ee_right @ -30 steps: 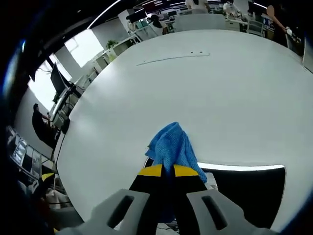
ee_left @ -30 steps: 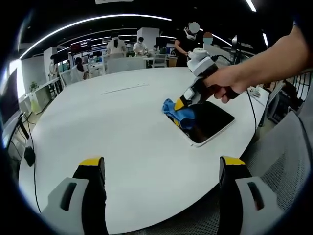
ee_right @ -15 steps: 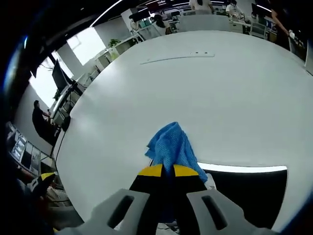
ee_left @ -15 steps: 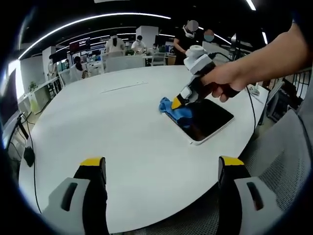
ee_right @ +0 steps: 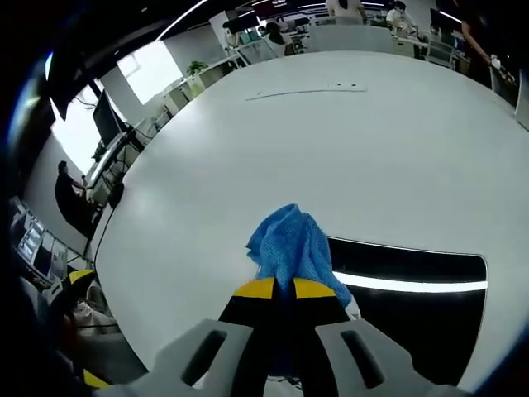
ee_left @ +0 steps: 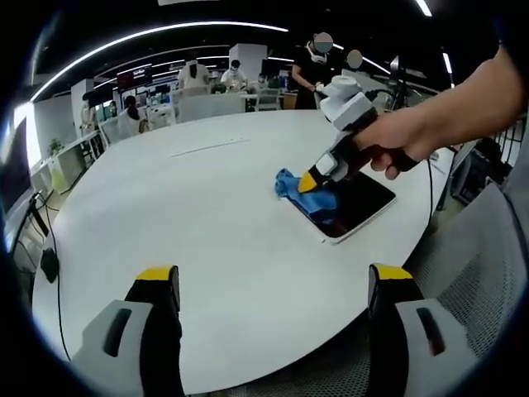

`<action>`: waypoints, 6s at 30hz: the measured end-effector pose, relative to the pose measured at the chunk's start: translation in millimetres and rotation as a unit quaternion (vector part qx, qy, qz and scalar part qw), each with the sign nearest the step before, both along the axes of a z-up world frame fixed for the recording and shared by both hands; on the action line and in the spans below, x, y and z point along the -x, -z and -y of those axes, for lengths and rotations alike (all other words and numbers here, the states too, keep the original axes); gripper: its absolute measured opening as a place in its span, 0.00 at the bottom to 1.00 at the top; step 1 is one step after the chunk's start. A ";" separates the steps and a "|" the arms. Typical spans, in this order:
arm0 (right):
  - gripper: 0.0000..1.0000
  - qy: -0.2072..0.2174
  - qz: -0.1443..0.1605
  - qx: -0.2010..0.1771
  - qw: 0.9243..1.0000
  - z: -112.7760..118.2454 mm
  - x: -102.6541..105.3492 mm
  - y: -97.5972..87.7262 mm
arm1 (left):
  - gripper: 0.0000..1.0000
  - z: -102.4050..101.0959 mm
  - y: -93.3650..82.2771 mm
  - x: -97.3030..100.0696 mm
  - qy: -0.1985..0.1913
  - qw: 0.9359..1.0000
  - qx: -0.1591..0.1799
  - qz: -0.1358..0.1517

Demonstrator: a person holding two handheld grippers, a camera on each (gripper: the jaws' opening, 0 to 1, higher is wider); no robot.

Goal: Wipe the mirror surface with the cleaning cloth until all visible marks leave the cleaned area.

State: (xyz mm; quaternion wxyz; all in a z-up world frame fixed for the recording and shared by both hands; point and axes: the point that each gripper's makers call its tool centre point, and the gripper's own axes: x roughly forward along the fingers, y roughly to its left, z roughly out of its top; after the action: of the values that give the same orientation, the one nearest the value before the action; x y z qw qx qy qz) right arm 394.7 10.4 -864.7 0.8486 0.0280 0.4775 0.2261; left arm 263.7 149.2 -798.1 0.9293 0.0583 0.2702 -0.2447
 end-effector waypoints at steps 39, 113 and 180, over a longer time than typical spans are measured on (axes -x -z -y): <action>0.00 -0.008 -0.001 -0.018 1.000 24.0 24.2 -0.2 | 0.93 -0.4 -2.0 -0.7 -0.002 1.000 0.000 0.007; 0.01 0.080 -0.020 0.006 0.997 182.5 26.9 -0.2 | 0.99 16.2 -0.2 7.0 0.049 0.999 -0.002 0.009; 0.01 0.103 -0.008 0.035 0.994 185.9 68.2 1.3 | 0.99 19.7 -4.9 7.5 0.030 0.999 0.039 -0.004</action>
State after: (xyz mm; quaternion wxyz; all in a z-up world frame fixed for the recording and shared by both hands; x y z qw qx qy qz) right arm 326.5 -175.5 -866.0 0.8642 0.0491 0.4861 0.1200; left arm 256.2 129.5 -793.3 0.9218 0.0295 0.2629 -0.2833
